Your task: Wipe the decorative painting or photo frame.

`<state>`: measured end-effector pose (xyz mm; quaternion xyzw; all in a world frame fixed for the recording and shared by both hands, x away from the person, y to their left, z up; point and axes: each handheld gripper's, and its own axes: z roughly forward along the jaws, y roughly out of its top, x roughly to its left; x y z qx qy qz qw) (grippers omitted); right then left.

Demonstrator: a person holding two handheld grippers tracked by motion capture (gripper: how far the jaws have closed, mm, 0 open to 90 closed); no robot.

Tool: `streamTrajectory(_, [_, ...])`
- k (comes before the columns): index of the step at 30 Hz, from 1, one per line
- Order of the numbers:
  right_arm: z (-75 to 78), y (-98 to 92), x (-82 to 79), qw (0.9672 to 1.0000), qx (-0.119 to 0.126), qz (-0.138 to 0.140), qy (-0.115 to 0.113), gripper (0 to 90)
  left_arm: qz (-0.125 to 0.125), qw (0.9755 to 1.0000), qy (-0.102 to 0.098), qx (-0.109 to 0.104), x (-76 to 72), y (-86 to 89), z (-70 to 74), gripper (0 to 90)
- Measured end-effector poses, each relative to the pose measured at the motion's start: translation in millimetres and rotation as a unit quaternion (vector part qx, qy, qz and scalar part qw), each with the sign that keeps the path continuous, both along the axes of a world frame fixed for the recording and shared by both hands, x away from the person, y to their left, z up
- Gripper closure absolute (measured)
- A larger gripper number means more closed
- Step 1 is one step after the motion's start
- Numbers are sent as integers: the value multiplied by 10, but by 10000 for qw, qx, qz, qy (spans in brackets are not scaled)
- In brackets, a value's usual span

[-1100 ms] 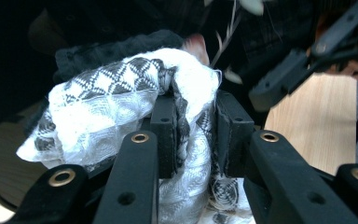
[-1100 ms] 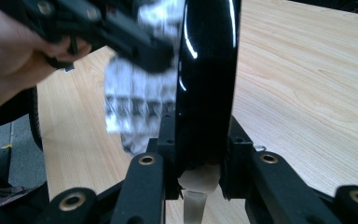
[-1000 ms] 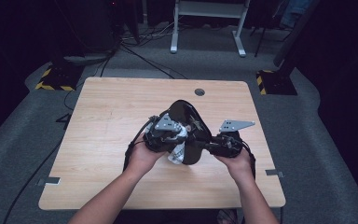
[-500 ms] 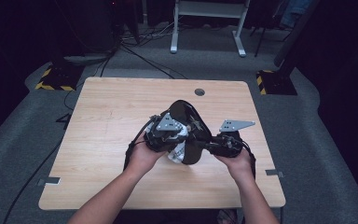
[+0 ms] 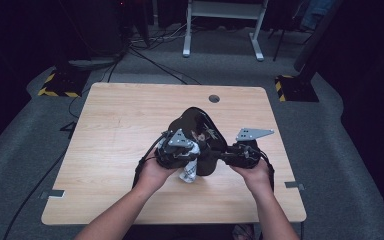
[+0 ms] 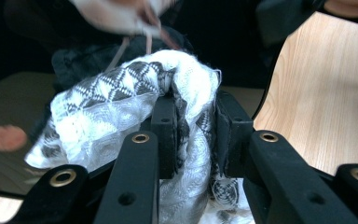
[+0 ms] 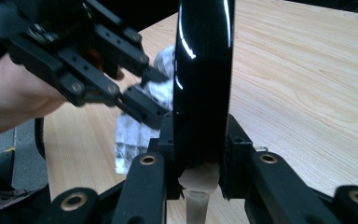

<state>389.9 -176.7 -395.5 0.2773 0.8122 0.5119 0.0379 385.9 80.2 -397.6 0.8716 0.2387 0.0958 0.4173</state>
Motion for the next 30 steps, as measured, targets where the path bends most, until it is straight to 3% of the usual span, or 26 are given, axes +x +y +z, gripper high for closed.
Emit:
streamTrajectory(4, [-1,-6,3,10000,12,-20,27,756,21,9999,-122,29,17,4,105,729])
streamTrajectory(7, [-1,-8,3,10000,22,-27,35,757,36,9999,-134,-39,11,16,66,729])
streamTrajectory(9, [-1,-6,2,10000,21,-29,38,756,54,9999,-116,-36,2,22,11,730])
streamTrajectory(12, [-1,-5,2,10000,23,-34,40,756,72,9999,64,-36,3,46,-175,731])
streamTrajectory(18, [-3,-13,10,10000,37,-35,43,756,36,9997,224,48,17,51,-302,731])
streamTrajectory(21, [-3,-12,9,10000,38,-23,37,756,7,9995,326,41,49,59,-240,730])
streamTrajectory(26, [-3,-17,9,10000,29,-30,36,756,88,9999,135,-30,80,96,-72,731])
streamTrajectory(30, [-4,-16,10,10000,35,-30,36,755,61,9999,87,-69,112,135,-40,731])
